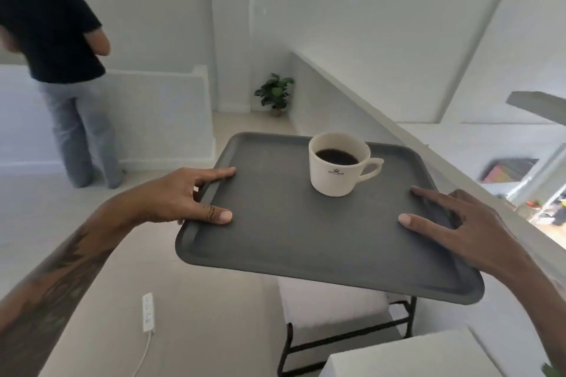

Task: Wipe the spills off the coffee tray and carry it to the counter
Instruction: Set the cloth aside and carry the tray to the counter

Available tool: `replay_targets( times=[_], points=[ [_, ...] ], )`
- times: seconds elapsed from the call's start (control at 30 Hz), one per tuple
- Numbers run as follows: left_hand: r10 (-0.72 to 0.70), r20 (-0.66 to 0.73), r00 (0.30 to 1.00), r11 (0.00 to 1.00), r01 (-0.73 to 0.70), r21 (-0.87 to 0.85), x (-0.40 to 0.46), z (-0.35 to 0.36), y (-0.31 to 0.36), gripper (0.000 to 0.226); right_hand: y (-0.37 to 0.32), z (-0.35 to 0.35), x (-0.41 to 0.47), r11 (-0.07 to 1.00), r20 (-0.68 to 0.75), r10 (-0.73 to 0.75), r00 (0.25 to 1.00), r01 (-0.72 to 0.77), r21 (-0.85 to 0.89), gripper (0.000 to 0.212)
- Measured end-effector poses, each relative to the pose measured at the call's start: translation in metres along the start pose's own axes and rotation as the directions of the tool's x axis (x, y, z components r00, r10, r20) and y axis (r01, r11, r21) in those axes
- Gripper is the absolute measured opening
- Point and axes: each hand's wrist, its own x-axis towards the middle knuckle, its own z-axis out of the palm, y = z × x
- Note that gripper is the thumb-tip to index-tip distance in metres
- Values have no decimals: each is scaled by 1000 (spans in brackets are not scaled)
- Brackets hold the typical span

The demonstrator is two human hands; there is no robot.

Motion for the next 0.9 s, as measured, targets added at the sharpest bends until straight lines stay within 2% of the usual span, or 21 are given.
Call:
replay_targets(
  times=[0.2,0.4,0.63,0.83,0.9],
  points=[
    [-135,-182,974,990,138,1,-95,-121,-93,80,-137,114,57,976,105,-208,972,199,90,65],
    [-289,-383,878,955,289,-58,-201,-223,-174,78,-289,236,93,906,215,-402,890,354,230,65],
    [-480,-557,678,867,464,-183,-315,-286,-250,97,-453,362,124,764,351,-643,680,546,344,73],
    [-587,-659,471,788,521,-329,-386,-326,-303,101,-592,475,140,622,406,-783,471,590,514,70],
    [-606,-674,422,768,530,-359,-401,-337,-315,102,-627,506,145,568,401,-823,402,600,564,69]
  ],
)
